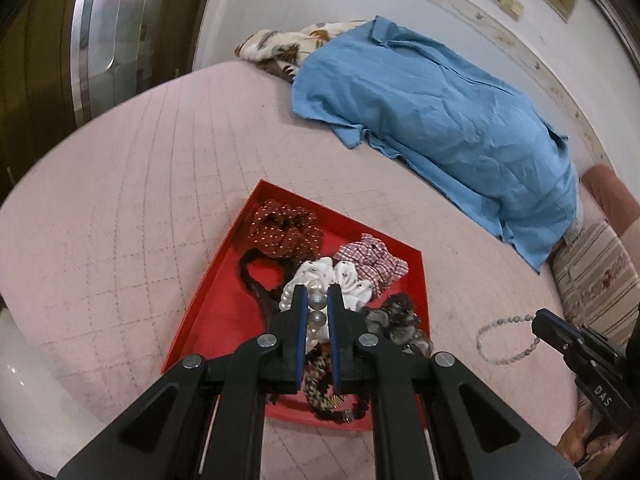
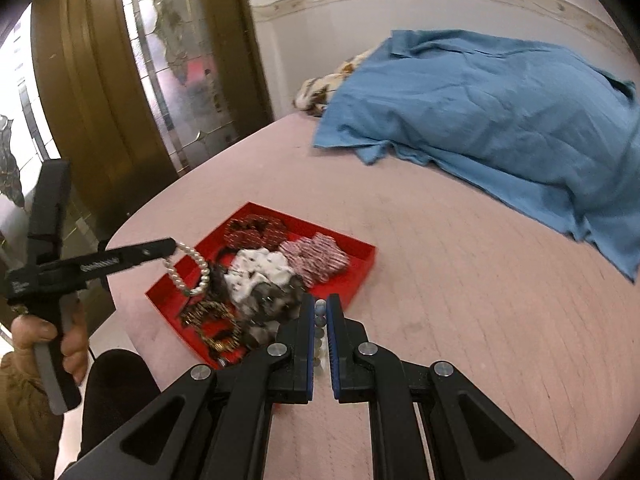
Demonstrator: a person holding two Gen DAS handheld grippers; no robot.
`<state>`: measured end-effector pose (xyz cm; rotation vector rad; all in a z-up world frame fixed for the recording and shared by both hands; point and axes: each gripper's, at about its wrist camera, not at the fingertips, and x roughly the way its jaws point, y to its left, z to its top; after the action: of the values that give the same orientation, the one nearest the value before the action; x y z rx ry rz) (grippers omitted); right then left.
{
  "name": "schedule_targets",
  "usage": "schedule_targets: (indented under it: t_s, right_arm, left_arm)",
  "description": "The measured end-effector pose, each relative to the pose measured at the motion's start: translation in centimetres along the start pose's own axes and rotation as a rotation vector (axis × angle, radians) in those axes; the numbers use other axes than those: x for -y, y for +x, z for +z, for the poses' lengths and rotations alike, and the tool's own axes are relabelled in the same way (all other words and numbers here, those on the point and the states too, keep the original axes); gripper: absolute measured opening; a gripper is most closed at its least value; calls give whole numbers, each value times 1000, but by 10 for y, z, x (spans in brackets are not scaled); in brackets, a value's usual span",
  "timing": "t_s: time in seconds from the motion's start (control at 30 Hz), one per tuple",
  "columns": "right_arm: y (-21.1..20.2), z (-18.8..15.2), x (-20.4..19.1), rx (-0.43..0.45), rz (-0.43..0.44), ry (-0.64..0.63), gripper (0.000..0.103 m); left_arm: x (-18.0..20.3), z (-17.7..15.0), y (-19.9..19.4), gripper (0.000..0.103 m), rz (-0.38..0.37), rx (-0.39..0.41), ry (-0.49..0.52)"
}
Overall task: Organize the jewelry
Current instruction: 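Lift both bracelets and carry them over the red tray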
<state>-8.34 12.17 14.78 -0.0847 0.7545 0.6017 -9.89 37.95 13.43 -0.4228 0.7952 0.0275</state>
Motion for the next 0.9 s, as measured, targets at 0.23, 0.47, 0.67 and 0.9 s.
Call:
schedule_targets:
  t_s: [0.23,0.47,0.67,0.9]
  right_arm:
    - [32,20,-22,-35,-4,-31,7]
    - [63,25,-29,-83,-24,-50,7]
    - [76,26,-32,-103,-34,-49,7]
    - [74,22,-41,-107,-43,-63,7]
  left_arm:
    - [-20,1,17,9,51,1,-30]
    - [-30,-5,20,9,120,10,-14]
    - [-36,-7,18,9,177,25,-13]
    - [-32,-9,7,9,196,42,5]
